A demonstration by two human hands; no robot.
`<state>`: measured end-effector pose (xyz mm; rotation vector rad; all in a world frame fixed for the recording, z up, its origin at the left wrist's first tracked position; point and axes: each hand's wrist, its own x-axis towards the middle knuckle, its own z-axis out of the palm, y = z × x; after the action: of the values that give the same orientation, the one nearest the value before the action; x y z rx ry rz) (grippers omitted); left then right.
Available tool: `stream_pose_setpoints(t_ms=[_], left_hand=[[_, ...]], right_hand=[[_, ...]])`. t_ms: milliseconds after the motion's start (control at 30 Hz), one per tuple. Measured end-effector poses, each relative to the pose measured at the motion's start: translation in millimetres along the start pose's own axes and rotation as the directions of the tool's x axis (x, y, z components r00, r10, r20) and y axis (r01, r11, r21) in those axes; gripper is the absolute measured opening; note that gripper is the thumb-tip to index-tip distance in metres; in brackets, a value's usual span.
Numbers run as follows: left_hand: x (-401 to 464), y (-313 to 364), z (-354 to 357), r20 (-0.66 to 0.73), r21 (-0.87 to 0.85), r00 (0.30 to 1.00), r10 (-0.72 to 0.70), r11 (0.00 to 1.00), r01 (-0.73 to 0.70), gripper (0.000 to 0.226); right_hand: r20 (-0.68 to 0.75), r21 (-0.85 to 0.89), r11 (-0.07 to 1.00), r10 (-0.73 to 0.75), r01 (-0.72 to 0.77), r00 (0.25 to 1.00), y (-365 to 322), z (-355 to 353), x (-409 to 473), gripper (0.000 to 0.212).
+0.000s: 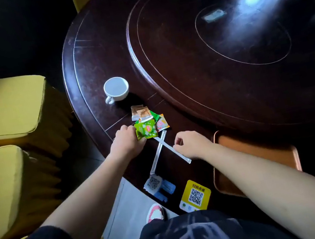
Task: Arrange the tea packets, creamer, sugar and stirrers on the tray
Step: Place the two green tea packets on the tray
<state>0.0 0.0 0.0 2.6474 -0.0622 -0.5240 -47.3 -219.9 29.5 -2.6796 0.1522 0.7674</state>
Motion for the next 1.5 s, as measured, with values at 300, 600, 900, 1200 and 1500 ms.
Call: stream_pose_setpoints(t_ms=[300,600,900,1200,1500], left_hand=[[17,8,8,-0.075,0.043,0.996,-0.04,0.998,0.043,0.069],[34,3,9,-0.097,-0.106,0.992,-0.086,0.992,0.075,0.056],[23,-10,1,-0.074,-0.42,0.961,-0.266,0.882,0.212,0.042],[13,-19,-3,-0.003,-0.566,0.959,-0.285,0.791,0.233,0.023],[-8,-10,-4,0.083,-0.753,0.936,-0.342,0.594,0.284,0.009]], right_hand=[[-0.072,0.036,0.999,-0.028,0.03,0.997,-24,-29,68,0.015],[-0.065,-0.077,0.996,-0.058,0.053,0.996,-51,-29,124,0.058],[-0.126,0.022,0.999,-0.021,0.024,0.992,-61,-14,134,0.055],[0.04,0.576,0.81,0.105,-0.108,0.994,-57,-20,127,0.031],[0.106,0.794,0.561,0.253,-0.235,0.962,-26,-25,96,0.013]])
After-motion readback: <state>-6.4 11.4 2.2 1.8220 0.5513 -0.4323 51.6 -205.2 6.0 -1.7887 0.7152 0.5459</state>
